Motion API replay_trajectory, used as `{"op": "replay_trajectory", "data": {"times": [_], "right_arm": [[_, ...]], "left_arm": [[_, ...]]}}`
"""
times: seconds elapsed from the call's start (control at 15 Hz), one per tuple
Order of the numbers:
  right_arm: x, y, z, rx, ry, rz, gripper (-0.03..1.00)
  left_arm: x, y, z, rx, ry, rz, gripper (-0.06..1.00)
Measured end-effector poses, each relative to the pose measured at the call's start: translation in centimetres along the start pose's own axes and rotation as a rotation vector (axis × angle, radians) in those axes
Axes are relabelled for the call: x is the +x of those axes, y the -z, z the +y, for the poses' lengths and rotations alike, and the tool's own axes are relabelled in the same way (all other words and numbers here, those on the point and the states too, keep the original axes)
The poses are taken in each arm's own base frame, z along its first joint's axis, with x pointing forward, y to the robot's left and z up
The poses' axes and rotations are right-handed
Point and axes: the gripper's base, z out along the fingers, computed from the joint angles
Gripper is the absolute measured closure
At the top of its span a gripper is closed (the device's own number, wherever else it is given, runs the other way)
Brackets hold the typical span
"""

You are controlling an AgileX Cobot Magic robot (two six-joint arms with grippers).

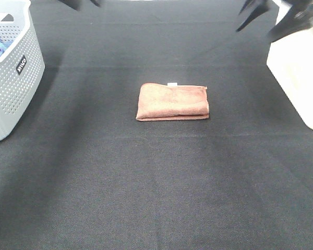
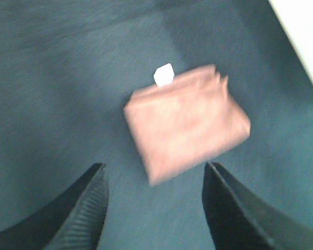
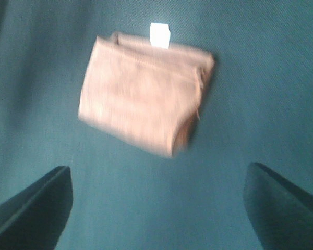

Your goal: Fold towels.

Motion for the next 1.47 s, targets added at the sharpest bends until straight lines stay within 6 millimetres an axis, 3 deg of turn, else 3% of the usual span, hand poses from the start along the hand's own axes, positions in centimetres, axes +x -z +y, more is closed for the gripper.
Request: {"op": "replay_trajectory", "data": {"times": [0.07, 0.13, 0.2, 0.4, 0.47, 0.53, 0.67, 0.73, 0.8, 1.0, 1.07, 1.13, 1.33, 1.4, 1.47], "right_arm": [[0.0, 0.0, 0.0, 0.000, 0.000, 0.000, 0.13], [0.2, 1.3, 0.5, 0.025, 0.011, -0.012, 0.13], [0.5, 3.4, 1.7, 0.084, 0.052, -0.041, 0.13], [1.6, 6.7, 5.8, 0.215, 0.155, -0.087, 0.13], [2.3, 7.6, 7.0, 0.237, 0.179, -0.101, 0.13], [3.9, 8.8, 8.4, 0.241, 0.199, -0.110, 0.13], [6.7, 10.1, 9.2, 0.235, 0.203, -0.098, 0.13], [6.7, 10.1, 9.2, 0.235, 0.203, -0.098, 0.13], [9.6, 10.0, 8.8, 0.241, 0.190, -0.045, 0.13], [16.2, 9.4, 7.7, 0.248, 0.164, 0.041, 0.13], [19.5, 8.6, 6.9, 0.251, 0.150, 0.068, 0.13], [21.6, 8.2, 6.5, 0.253, 0.145, 0.073, 0.13], [28.3, 7.7, 5.4, 0.264, 0.145, 0.080, 0.13], [29.7, 7.8, 5.2, 0.273, 0.155, 0.066, 0.13], [30.9, 8.0, 5.0, 0.289, 0.169, 0.044, 0.13]], "left_arm": [[0.0, 0.0, 0.0, 0.000, 0.000, 0.000, 0.42], [0.1, 1.5, -0.2, -0.039, -0.014, 0.000, 0.42], [0.1, 3.7, -0.2, -0.115, -0.015, -0.027, 0.42], [1.9, 8.1, -0.5, -0.248, -0.018, -0.048, 0.42], [3.3, 9.5, -0.7, -0.275, -0.017, -0.035, 0.42], [6.1, 11.1, -1.0, -0.302, -0.005, -0.004, 0.42], [10.7, 13.0, -1.4, -0.332, 0.013, 0.046, 0.42], [10.7, 13.0, -1.4, -0.332, 0.013, 0.046, 0.42], [14.6, 14.3, -1.7, -0.341, 0.020, 0.075, 0.42], [22.7, 16.1, -2.3, -0.342, 0.042, 0.098, 0.42], [26.1, 16.7, -2.4, -0.342, 0.042, 0.080, 0.42], [28.6, 17.0, -2.5, -0.341, 0.040, 0.066, 0.42], [34.2, 17.4, -2.6, -0.340, 0.028, -0.005, 0.42], [36.4, 17.3, -2.5, -0.339, 0.020, -0.050, 0.42], [37.3, 17.2, -2.5, -0.338, 0.015, -0.080, 0.42]]}}
